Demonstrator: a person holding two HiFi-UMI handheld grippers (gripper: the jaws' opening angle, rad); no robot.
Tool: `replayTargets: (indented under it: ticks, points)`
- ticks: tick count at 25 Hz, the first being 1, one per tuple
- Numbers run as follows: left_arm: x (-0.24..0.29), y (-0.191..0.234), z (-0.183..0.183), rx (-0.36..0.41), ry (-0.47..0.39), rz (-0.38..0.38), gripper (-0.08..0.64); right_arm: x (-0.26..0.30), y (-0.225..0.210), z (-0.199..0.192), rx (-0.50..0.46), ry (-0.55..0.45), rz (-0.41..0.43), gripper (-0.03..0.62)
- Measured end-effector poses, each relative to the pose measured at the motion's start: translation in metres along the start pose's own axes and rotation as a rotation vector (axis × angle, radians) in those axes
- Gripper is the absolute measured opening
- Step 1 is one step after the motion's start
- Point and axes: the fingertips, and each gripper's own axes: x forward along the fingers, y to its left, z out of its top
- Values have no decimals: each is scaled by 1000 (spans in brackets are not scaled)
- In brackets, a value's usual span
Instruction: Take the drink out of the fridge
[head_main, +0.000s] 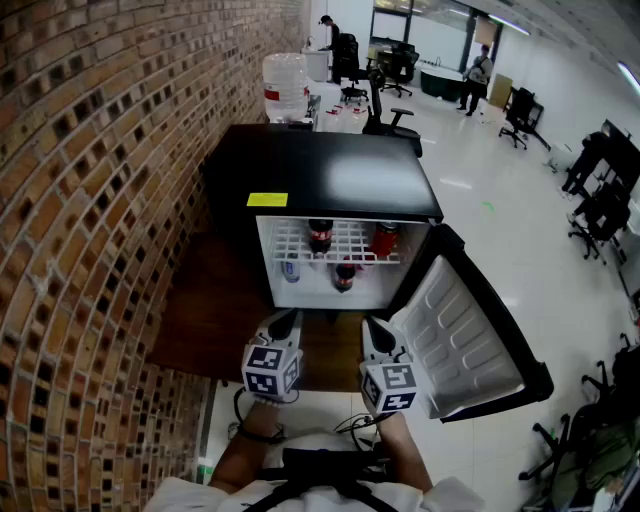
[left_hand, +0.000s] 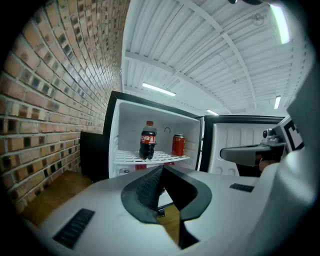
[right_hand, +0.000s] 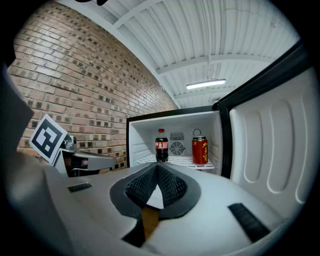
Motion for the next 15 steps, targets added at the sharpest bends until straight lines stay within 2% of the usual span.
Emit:
replayTargets:
  ticks: [6, 13, 15]
  points:
    - [1, 0, -1, 4, 12, 4, -3, 0, 0, -8, -7, 0, 12, 11]
    - [14, 3, 9, 54, 5, 14, -3, -1, -2, -3, -7, -8, 6, 11]
    - [19, 5, 16, 66, -1, 15, 42, -1, -3, -2, -6, -11, 3, 11]
